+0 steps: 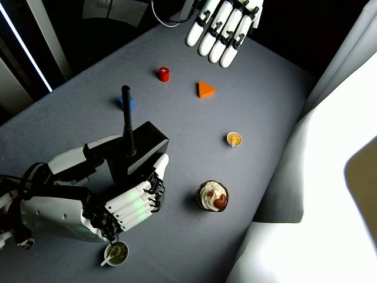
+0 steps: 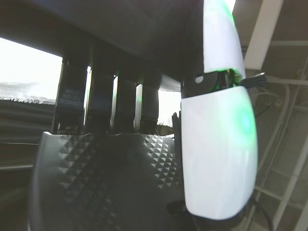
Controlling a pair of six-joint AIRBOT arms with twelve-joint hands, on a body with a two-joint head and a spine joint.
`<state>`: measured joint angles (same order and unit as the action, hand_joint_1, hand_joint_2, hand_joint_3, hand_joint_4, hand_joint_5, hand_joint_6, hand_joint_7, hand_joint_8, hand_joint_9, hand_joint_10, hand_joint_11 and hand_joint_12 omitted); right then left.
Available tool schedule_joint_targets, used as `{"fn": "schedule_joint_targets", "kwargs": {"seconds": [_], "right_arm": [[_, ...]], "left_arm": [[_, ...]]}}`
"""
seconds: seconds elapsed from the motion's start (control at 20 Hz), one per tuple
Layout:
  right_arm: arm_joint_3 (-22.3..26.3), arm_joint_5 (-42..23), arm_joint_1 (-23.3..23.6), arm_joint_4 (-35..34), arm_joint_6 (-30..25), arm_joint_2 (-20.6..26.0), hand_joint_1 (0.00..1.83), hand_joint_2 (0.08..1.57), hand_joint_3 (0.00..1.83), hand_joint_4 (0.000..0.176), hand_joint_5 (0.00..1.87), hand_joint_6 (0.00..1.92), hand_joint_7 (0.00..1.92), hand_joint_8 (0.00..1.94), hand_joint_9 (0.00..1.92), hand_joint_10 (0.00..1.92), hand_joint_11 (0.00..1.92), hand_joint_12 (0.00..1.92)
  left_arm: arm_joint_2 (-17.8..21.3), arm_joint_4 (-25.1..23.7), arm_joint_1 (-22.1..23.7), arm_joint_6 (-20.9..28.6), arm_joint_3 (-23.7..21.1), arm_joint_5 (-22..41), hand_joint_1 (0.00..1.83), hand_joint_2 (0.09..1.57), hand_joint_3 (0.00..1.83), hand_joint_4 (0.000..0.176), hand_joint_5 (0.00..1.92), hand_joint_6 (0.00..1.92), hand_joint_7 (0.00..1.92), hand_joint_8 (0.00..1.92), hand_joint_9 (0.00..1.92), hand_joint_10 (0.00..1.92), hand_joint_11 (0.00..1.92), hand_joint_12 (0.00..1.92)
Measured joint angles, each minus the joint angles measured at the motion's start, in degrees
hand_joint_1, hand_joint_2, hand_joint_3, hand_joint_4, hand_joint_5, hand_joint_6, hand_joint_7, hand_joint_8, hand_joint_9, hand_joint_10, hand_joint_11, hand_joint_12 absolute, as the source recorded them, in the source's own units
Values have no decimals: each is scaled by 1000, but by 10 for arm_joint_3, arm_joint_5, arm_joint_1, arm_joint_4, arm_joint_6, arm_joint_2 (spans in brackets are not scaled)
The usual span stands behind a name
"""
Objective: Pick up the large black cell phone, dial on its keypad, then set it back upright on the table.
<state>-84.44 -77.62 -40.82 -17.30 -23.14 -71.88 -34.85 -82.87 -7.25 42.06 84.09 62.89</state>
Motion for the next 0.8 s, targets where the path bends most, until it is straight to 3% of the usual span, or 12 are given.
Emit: {"fn": "schedule_joint_targets", "kwargs": {"seconds": [0.15,0.25,0.35,0.45,0.65,0.8], "right_arm": [[-4,-8,-9,5,-2,-5,1373,1134,0,0,864,970,896,1096,964,1261,920,1246],[-8,-10,-9,6,-2,-6,1375,1128,0,0,854,1003,920,1041,986,1222,934,1207],[-13,-9,-9,7,-2,-7,1373,1134,0,0,822,1053,919,1029,983,1235,951,1205],[-16,-10,-11,7,-2,-7,1375,1130,0,0,870,990,905,1057,973,1247,935,1263],[-17,-23,-19,8,-3,-7,1377,1120,0,0,896,947,925,1024,991,1222,952,1225],[-18,-27,-23,8,-5,-7,1373,1132,0,0,892,941,884,1104,961,1265,927,1278]], "left_arm": [[3,15,-18,0,-11,-1,0,1160,2,18,134,4,126,6,93,8,0,141],[3,41,-32,0,-18,3,0,1161,0,21,143,1,131,1,101,3,0,190],[4,31,-36,0,-17,6,0,1160,0,18,132,2,121,2,89,2,0,166],[4,27,-37,0,-18,3,0,1160,0,22,144,4,135,5,104,5,0,194],[4,73,-36,-1,-18,10,0,1165,2,22,155,7,142,6,112,8,0,184],[0,60,-30,-2,-18,9,0,1170,2,23,156,3,152,3,133,7,0,219]]}}
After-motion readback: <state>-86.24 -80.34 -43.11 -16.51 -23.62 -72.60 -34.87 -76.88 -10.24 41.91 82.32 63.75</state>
